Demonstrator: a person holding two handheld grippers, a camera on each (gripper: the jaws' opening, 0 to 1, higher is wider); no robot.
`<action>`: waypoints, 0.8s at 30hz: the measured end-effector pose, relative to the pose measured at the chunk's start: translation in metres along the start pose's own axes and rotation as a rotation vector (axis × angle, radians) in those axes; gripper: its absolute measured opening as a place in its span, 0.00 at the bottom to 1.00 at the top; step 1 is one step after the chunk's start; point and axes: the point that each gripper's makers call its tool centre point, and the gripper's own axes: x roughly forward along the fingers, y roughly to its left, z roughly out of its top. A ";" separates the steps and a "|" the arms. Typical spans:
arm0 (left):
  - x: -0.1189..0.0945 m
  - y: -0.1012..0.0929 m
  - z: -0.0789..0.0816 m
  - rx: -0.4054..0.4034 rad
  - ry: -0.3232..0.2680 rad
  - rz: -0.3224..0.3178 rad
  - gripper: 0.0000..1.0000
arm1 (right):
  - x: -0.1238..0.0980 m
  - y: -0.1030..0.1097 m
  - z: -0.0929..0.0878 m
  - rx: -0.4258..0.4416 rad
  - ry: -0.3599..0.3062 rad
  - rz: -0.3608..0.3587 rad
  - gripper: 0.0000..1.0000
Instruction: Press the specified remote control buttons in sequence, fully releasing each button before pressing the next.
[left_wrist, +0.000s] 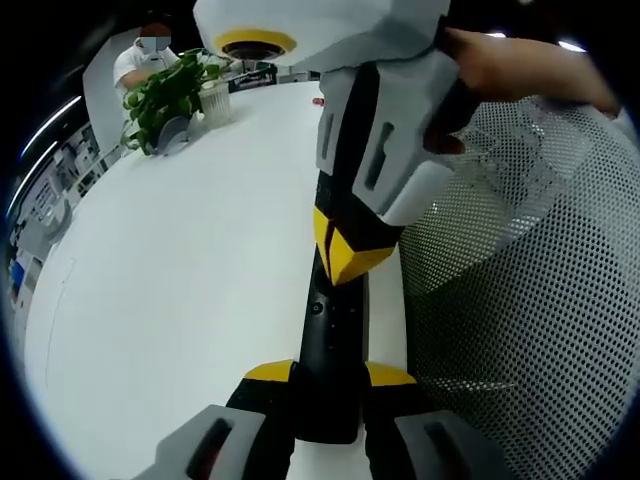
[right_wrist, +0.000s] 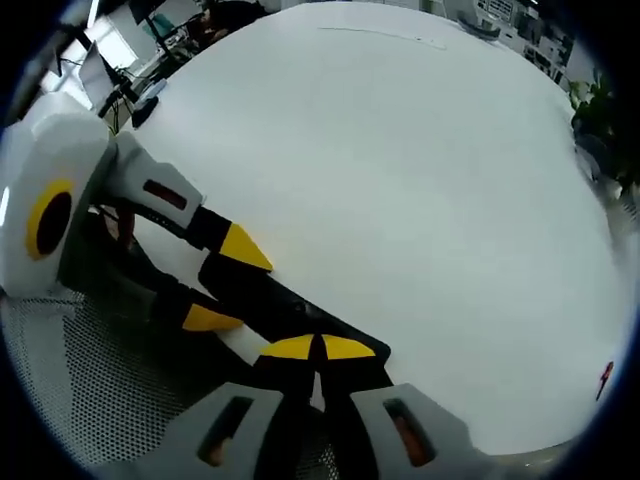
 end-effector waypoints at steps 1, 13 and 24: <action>0.000 0.000 0.000 0.001 0.001 0.000 0.25 | 0.000 0.000 0.000 0.000 0.000 0.001 0.00; -0.001 0.000 0.000 0.000 -0.005 -0.001 0.25 | -0.001 0.001 -0.001 0.071 -0.006 0.027 0.00; 0.000 0.000 0.000 -0.004 -0.007 -0.002 0.25 | -0.001 -0.002 -0.001 0.132 -0.010 0.052 0.00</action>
